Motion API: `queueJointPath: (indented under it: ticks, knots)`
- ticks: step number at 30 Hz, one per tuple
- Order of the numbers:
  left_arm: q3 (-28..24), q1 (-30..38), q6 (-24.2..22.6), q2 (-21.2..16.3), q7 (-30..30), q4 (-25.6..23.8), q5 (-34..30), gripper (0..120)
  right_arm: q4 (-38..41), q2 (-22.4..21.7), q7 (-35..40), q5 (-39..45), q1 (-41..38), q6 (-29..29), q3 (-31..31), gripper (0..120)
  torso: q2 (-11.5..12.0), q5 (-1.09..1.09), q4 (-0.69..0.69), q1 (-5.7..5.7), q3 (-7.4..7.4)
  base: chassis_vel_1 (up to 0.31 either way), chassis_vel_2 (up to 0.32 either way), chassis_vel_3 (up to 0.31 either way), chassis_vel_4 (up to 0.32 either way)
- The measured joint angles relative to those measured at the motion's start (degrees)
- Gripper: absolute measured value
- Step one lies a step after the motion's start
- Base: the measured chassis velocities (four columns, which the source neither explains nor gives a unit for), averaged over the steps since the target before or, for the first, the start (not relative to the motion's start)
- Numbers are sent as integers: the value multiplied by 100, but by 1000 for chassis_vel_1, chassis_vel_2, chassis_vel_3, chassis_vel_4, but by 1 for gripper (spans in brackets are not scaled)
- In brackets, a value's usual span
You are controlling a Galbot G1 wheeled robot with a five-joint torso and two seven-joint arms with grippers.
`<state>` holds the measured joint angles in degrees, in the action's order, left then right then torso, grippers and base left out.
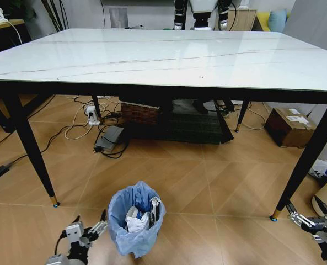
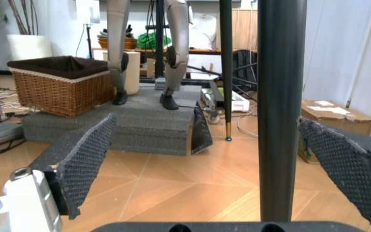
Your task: Pick up the trash bin and place the trash from the table into it.
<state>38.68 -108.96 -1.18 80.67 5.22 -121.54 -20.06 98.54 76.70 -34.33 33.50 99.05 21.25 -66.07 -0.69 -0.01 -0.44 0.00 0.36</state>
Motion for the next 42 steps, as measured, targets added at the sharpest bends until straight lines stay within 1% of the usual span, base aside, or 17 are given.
queueJointPath:
  ticks: [6,42]
  knots:
    - [104,-37,2,9,-45,24,19,100,0,0,0,0,0,0,0,100,-1,1,0,0,1,0,0,0,0]
    - [89,-27,-9,10,-43,48,8,100,0,0,0,0,0,0,0,100,-2,1,0,0,2,0,0,0,0]
